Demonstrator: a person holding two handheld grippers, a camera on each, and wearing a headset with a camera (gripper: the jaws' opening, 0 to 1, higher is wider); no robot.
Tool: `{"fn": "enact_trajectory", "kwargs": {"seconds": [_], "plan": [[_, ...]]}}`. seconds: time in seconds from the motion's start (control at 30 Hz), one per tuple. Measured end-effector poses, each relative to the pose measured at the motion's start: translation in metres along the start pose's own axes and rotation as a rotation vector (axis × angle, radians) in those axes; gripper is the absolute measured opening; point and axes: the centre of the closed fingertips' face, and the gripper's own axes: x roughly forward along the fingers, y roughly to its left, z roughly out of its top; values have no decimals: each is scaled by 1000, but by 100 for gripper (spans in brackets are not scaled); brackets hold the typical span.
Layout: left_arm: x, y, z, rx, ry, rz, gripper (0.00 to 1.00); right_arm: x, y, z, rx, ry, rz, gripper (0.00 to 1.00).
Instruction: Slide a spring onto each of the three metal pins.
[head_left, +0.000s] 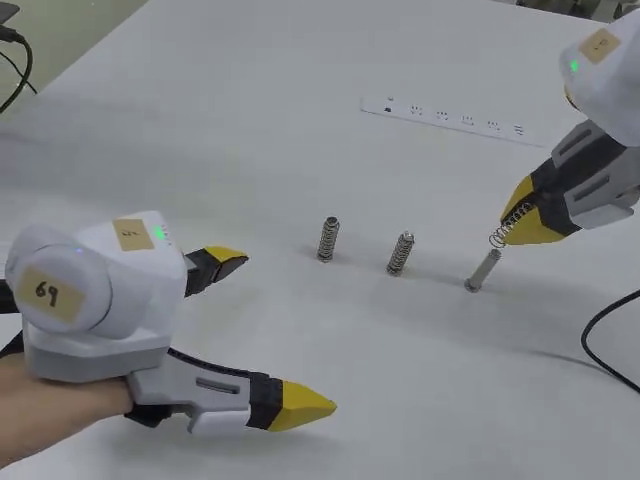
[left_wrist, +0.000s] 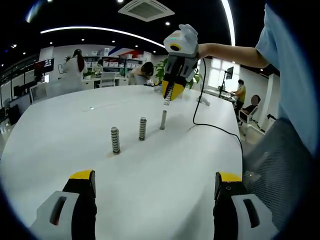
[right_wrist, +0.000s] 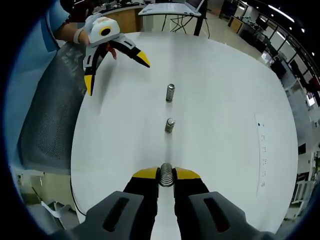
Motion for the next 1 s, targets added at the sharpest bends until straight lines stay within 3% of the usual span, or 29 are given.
{"fn": "enact_trajectory", "kwargs": {"seconds": [0.43,1.0], "plan": [[3,-1,-2,-6,7,-8,95,9,-1,-12,-9,47,20,8],[3,0,-5,-19,12,-10,93,30,-2,-19,-6,69,46,8]]}}
